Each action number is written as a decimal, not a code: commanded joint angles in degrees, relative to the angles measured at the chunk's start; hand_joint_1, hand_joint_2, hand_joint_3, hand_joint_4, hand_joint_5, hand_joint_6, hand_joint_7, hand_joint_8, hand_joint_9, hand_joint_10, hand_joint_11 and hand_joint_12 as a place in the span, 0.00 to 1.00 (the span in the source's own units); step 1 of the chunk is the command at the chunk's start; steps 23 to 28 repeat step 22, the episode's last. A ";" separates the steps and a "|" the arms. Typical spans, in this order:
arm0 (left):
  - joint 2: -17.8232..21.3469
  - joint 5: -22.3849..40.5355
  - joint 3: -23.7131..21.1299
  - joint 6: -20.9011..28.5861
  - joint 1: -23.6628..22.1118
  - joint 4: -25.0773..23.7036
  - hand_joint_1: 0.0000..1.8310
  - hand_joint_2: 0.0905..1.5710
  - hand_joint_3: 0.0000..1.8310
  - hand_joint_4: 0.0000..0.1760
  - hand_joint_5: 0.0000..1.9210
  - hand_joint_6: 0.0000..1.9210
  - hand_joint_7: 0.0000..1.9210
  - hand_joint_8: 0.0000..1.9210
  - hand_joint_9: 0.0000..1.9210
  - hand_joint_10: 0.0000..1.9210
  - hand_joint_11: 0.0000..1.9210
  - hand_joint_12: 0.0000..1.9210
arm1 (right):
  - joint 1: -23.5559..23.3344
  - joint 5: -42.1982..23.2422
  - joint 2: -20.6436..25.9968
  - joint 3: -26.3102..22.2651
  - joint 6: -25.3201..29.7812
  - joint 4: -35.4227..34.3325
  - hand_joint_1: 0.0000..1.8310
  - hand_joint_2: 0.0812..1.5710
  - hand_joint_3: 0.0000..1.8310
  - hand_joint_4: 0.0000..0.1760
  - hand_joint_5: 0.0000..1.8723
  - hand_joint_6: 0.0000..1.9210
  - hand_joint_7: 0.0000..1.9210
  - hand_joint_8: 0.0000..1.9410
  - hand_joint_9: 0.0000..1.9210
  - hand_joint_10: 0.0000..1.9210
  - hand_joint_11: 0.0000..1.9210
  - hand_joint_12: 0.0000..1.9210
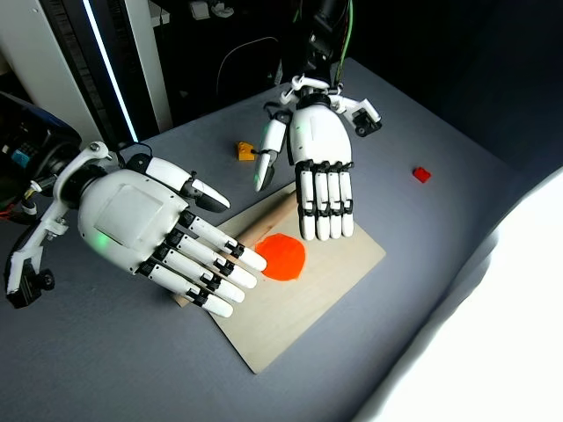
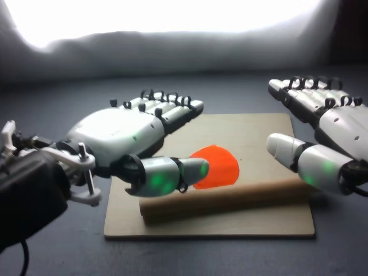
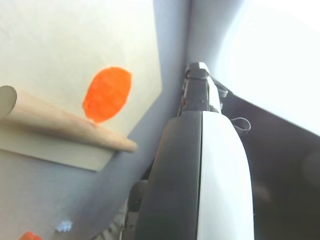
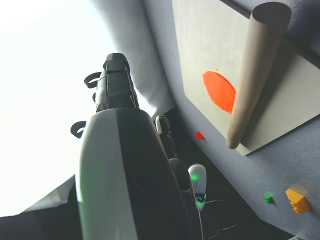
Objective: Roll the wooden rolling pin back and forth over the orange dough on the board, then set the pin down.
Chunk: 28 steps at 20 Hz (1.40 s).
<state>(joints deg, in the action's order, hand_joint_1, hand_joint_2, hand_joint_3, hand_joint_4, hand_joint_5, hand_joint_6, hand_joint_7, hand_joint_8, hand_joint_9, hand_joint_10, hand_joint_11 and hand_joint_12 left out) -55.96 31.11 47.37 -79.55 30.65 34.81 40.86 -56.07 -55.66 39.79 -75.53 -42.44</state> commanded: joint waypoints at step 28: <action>5.71 -0.01 -5.49 -0.59 -6.59 -1.97 0.00 0.81 0.00 0.09 0.15 0.01 0.26 0.02 0.26 0.04 0.00 0.62 | -2.25 3.58 8.86 -0.67 5.61 8.68 0.00 0.83 0.00 0.00 0.21 0.06 0.25 0.04 0.21 0.09 0.00 0.69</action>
